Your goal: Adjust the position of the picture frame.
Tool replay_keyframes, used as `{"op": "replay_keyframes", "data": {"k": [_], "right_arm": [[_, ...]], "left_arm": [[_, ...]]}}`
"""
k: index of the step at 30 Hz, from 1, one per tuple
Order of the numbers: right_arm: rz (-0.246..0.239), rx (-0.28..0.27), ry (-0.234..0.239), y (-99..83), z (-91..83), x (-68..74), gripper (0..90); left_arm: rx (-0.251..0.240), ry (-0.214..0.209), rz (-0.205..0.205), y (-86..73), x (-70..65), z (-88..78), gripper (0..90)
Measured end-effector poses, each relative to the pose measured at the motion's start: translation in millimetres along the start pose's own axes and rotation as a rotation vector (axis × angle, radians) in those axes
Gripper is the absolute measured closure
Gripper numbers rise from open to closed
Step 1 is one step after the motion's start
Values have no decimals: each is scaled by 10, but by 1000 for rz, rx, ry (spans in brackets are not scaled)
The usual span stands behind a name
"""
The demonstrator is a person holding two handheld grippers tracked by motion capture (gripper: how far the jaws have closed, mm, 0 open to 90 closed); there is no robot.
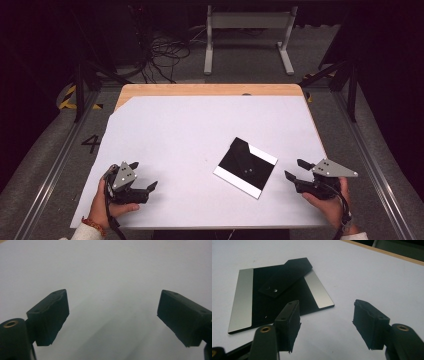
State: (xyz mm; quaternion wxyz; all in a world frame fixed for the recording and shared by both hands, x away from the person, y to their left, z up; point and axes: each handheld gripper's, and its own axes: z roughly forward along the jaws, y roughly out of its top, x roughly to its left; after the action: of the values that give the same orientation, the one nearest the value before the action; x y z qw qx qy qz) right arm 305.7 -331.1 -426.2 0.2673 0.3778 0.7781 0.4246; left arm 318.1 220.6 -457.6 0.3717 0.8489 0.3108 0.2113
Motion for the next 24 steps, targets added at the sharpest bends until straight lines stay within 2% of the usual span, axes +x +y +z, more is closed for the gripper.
{"op": "replay_keyframes", "data": {"k": [1,5,6,8,9,11,12,14,18,21,23,24], "right_arm": [[3,3,-2,0,7,3,449],[10,12,-10,8,31,-10,542],[13,15,-8,10,37,-16,561],[24,25,2,5,63,-35,602],[22,34,4,1,77,-45,631],[27,45,14,-8,105,-62,670],[30,56,11,-5,120,-69,701],[33,67,8,12,157,-94,743],[45,87,26,48,279,-134,838],[36,114,31,68,388,-131,878],[25,120,27,78,421,-129,881],[22,124,25,93,459,-133,891]], "left_arm": [[14,-1,16,7,-20,19,141],[13,-39,34,29,-85,49,170],[8,-57,31,33,-97,53,172],[-1,-63,26,39,-117,55,198],[-8,-82,17,44,-119,49,209],[-13,-102,6,59,-133,50,260],[-18,-122,4,66,-144,53,292],[-21,-164,12,86,-172,67,414],[3,-214,45,155,-263,136,679],[4,-261,61,256,-323,235,796],[13,-271,71,285,-348,271,836],[25,-286,96,340,-395,339,855]]}}
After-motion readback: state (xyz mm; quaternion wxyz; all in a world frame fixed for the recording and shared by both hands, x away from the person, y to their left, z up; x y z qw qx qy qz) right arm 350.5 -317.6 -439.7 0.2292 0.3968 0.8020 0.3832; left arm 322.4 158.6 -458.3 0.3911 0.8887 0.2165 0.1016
